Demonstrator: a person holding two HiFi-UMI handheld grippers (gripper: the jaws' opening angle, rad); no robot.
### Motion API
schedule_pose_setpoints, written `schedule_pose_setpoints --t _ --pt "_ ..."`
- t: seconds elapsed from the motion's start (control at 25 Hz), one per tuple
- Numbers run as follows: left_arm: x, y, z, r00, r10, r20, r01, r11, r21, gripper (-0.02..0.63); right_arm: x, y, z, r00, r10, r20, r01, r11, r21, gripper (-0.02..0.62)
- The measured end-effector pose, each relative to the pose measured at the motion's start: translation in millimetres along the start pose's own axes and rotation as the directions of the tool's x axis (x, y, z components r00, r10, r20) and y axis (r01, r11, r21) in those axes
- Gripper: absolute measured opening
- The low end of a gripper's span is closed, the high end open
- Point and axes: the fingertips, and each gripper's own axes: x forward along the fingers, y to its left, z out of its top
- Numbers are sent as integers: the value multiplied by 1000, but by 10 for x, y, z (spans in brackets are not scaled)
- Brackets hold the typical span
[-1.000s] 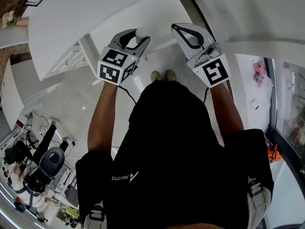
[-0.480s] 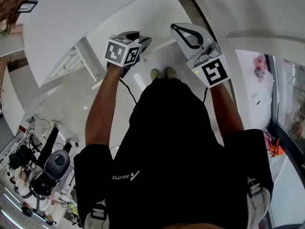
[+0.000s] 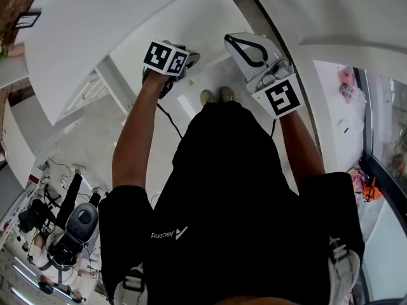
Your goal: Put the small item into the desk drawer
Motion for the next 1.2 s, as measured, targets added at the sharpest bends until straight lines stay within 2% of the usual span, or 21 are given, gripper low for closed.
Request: schedule_pose_setpoints --t 0.44,0.8,1.0,1.2 --pt "344 234 -85 993 -70 -98 55 988 -144 167 20 -117 -141 999 -13 -42 13 1000 -11 0" --pt "565 322 -221 978 -119 -174 80 974 -213 169 32 -218 -260 998 -27 -59 27 1000 10 0" --pt "629 337 -295 972 -134 -195 84 966 -243 170 13 -251 -269 997 -35 -62 36 999 12 0" --pt "696 342 -330 971 -155 -180 98 951 -294 173 -13 -274 -293 997 -43 -67 44 999 14 0"
